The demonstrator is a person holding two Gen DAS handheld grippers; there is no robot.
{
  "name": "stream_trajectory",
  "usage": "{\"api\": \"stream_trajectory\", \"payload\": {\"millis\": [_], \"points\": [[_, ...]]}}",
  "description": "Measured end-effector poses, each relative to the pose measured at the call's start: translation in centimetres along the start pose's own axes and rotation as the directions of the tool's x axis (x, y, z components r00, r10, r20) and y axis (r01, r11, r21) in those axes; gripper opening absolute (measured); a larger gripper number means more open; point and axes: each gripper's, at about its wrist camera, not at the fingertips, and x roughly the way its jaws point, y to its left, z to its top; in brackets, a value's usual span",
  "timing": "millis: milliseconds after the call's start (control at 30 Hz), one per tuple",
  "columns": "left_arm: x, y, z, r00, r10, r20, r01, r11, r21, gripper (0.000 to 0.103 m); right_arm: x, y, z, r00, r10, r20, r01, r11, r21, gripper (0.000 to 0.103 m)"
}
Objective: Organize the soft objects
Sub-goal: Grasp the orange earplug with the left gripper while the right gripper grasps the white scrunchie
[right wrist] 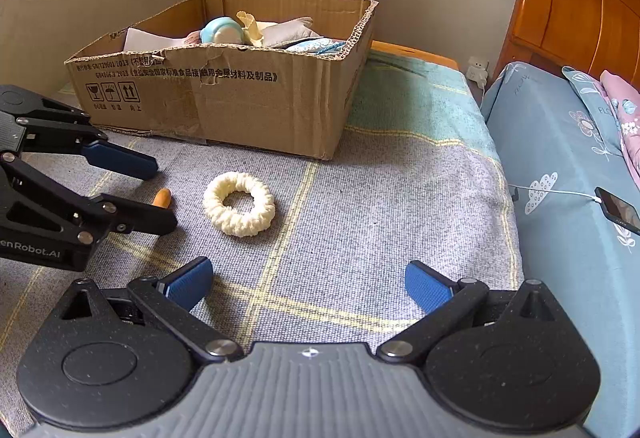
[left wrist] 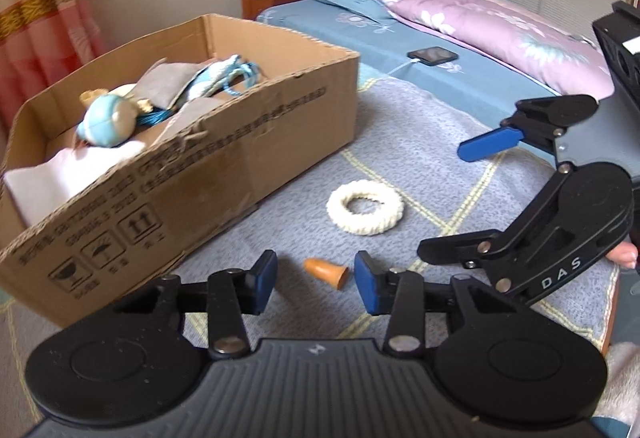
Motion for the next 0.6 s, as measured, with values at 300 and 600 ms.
{"api": "stream_trajectory", "payload": {"millis": [300, 600], "points": [[-0.49, -0.35, 0.00, 0.995, -0.087, -0.049, 0.090, 0.994, 0.059, 0.042, -0.06, -0.05, -0.14, 1.000, 0.001, 0.006, -0.001, 1.000, 0.003, 0.103], [0.05, 0.09, 0.59, 0.995, -0.090, -0.052, 0.095, 0.992, 0.088, 0.034, -0.11, -0.21, -0.29, 1.000, 0.002, 0.009, -0.002, 1.000, 0.013, 0.103]]}}
